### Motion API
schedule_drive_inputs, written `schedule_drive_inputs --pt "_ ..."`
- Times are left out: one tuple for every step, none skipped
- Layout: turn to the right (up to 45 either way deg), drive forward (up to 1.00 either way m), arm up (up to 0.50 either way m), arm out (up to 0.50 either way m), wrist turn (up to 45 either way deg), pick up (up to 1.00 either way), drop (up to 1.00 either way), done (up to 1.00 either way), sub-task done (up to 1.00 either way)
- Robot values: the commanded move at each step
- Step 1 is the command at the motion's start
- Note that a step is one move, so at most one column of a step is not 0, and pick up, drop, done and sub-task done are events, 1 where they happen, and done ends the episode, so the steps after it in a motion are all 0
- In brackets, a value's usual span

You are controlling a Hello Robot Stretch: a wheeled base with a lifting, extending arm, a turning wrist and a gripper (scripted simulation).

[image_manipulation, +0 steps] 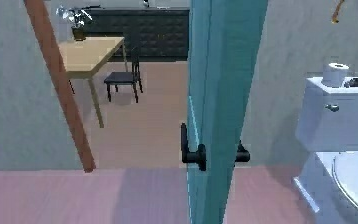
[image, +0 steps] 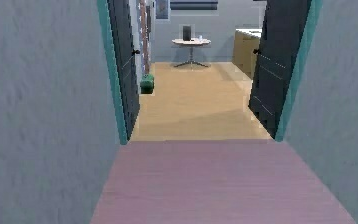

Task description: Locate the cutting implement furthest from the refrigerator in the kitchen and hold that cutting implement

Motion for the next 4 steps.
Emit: schedule_drive_inputs --pt "9.0 0.00 0.00 0.00 0.0 0.00 0.00 0.00 0.00" --pt "0.0 1.00 0.00 0.00 0.0 0.00 0.00 0.00 0.00" --pt "0.0 1.00 0.00 0.00 0.0 0.00 0.00 0.00 0.00" --pt "3.0 0.00 0.00 0.00 0.0 0.00 0.00 0.00 0.00"
